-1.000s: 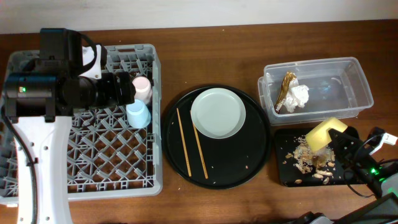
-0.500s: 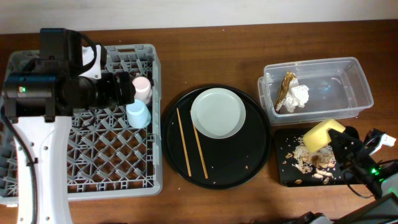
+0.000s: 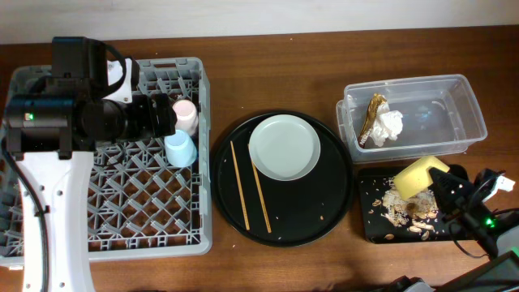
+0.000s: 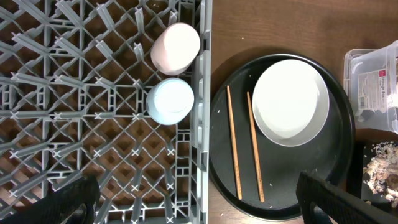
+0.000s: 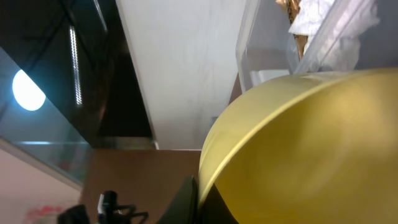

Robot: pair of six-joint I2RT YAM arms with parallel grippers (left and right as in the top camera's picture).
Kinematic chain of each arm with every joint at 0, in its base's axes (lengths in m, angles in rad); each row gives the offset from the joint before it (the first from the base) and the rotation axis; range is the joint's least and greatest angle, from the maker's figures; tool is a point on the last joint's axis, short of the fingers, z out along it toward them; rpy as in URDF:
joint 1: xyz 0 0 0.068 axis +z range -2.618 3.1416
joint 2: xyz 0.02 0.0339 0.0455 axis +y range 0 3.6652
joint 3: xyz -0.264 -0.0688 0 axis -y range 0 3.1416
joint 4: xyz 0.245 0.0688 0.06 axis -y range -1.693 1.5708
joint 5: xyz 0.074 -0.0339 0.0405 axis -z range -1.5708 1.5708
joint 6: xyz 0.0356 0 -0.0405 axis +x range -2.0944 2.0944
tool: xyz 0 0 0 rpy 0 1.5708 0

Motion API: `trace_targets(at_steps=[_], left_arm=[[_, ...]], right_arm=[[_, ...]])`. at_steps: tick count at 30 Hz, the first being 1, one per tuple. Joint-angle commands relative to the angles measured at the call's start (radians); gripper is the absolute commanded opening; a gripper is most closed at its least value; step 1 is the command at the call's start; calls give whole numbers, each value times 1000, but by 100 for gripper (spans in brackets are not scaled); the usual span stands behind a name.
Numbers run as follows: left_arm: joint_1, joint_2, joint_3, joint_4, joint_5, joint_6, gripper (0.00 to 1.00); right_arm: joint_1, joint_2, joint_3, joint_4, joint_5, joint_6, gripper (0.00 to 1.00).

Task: Sort waste into correct bins and load items into the dishwasher rack
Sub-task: 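Return the empty yellow bowl onto the round black tray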

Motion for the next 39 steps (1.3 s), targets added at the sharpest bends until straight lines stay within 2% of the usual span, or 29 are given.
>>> trace_targets(at_steps=[1,10,15,18,21,22,26,27,33,39], left_arm=[[3,3,1,-2,7,-2,99],[3,3,1,-2,7,-2,99],[3,3,1,-2,7,-2,99],[3,3,1,-2,7,-2,99],[3,3,1,-2,7,-2,99],[3,3,1,-2,7,-2,99],[3,3,1,-2,7,-2,99],[3,3,1,-2,7,-2,99],[3,3,1,-2,7,-2,99],[3,3,1,-2,7,-2,99]], right_arm=[[-6,0,0,26,-28,27,4],[0,-27,11,28,-12,75,4],[69,-140,156,-125,212,75,4],[187,-220,309,-223,459,76,4],[378,-259,467,-323,790,93,4],[497,-263,529,-360,912,106,4],[812,-263,579,-374,1023,115,4],[937,-256,578,-377,1089,158,4],[1364,-168,578,-381,1305,275,4],[1627,-3,578,-384,1381,309,4]])
